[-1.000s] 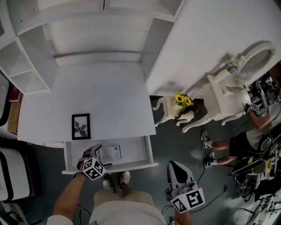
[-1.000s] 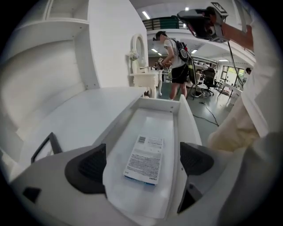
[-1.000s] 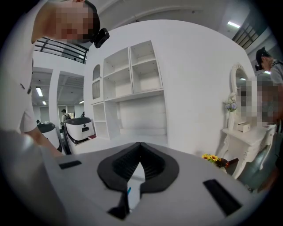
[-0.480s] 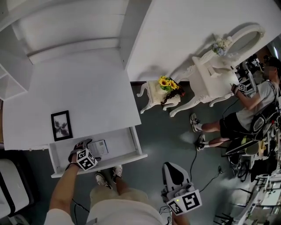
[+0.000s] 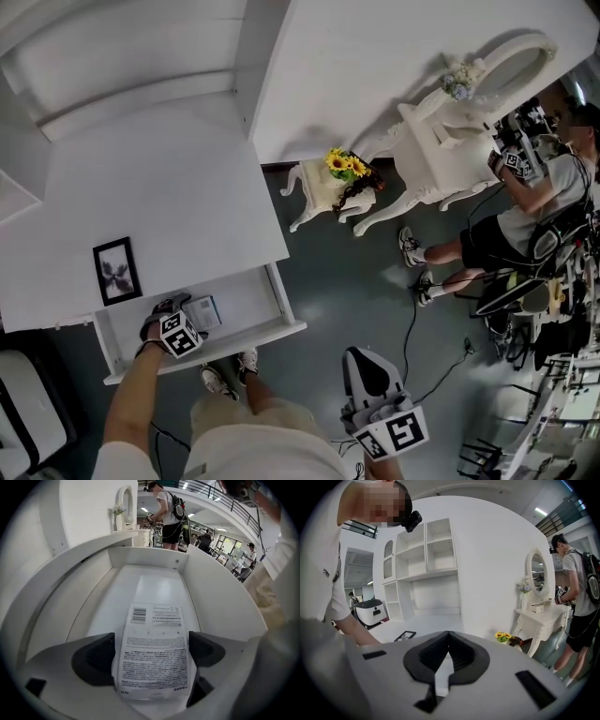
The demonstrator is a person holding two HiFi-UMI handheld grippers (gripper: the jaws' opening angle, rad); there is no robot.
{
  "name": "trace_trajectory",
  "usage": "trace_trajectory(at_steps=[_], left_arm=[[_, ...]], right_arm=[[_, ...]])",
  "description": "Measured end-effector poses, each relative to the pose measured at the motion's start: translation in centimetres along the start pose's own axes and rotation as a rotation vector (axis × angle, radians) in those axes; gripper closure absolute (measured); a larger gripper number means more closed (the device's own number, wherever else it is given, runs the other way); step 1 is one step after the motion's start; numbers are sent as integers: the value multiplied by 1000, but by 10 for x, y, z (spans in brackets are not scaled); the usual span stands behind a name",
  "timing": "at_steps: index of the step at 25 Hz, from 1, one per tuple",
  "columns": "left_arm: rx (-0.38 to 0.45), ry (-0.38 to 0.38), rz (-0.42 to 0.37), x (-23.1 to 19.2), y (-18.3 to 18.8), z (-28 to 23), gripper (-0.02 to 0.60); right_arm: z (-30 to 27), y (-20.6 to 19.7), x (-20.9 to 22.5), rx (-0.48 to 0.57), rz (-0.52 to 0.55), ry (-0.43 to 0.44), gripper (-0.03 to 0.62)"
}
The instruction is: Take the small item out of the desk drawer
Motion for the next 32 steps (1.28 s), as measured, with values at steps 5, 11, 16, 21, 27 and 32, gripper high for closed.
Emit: trace_trajectory(at_steps=[5, 11, 16, 21, 27, 32], left_arm=[[1, 3, 1, 2, 1, -1, 94], [-15, 11, -2, 8, 3, -2, 137], [-19, 33, -1, 5, 1, 2, 138], [2, 73, 20, 2, 0, 16, 138], [59, 132, 67, 3, 1, 43, 138], [128, 189, 97, 6, 7, 74, 138]], right_arm=[[4, -3, 5, -4, -8, -12, 583], [-4, -1, 1, 1, -8, 17, 583], [-8, 0, -4, 1, -3, 41, 583], [-6, 1, -8, 11, -1, 60, 583], [-7, 3, -28, 37, 5, 113, 583], [-9, 9, -48, 62, 15, 166, 583]])
Point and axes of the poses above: the fingertips, and each gripper's own axes: z backward along the fingers, x to its right, y out of its top, the point moved 2 cm from there along z, backward along the fingers, and after that the axes turned 2 degrees about x, right-handed, at the moved point
